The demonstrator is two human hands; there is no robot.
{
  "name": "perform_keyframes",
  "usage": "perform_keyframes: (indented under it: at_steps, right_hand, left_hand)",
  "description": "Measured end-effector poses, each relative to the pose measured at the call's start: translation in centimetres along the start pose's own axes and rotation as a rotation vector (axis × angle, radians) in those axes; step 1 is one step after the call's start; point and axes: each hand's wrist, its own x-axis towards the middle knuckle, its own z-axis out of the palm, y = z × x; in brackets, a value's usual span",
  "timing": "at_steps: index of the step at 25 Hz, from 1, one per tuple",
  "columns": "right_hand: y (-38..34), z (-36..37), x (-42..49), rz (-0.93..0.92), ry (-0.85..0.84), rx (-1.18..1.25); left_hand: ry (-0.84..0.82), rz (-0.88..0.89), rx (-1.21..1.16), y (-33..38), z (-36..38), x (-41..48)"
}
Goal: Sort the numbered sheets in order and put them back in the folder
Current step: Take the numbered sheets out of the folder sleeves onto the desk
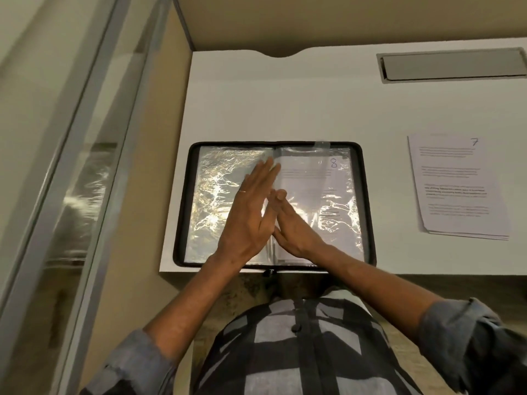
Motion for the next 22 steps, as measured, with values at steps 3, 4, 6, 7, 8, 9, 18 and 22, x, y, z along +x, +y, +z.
perform_keyframes:
  at_steps: [3, 4, 6, 7, 8, 9, 18, 22]
  right_hand:
    - [0.7, 1.3, 0.3, -0.032, -0.008, 0.045]
    - [1.4, 1.4, -0.1, -0.010, 0.010, 0.026]
    - [3.6, 1.0, -1.6, 0.065, 0.084, -0.089]
    - [4.7, 0.6, -2.7, 0.125, 0.134, -0.150]
    - [5.8, 0.1, -4.0, 0.204, 0.190, -0.185]
    - [6.7, -0.4, -5.4, 0.289, 0.244, -0.194]
    - [5.7, -2.2, -11.4, 0.661, 0.521, 0.434]
    - [4.6, -2.9, -11.7, 0.678, 0.418, 0.492]
  left_hand:
    - [-0.166, -0.027, 0.124, -4.0, 1.9, -1.0]
    - [-0.221, -0.083, 0.147, -5.7, 2.9, -1.6]
    - [-0.292, -0.183, 0.174, -8.2, 4.9, -2.7]
    - [-0.307, -0.219, 0.174, -8.9, 5.8, -3.0]
    - [-0.318, -0.237, 0.172, -9.4, 6.6, -3.3]
    - [-0.342, -0.229, 0.177, -9.4, 7.5, -3.4]
    - [-0.577, -0.027, 0.196, -5.8, 14.9, -1.9]
    - [-0.440, -0.245, -0.073, -3.4, 15.0, 0.0]
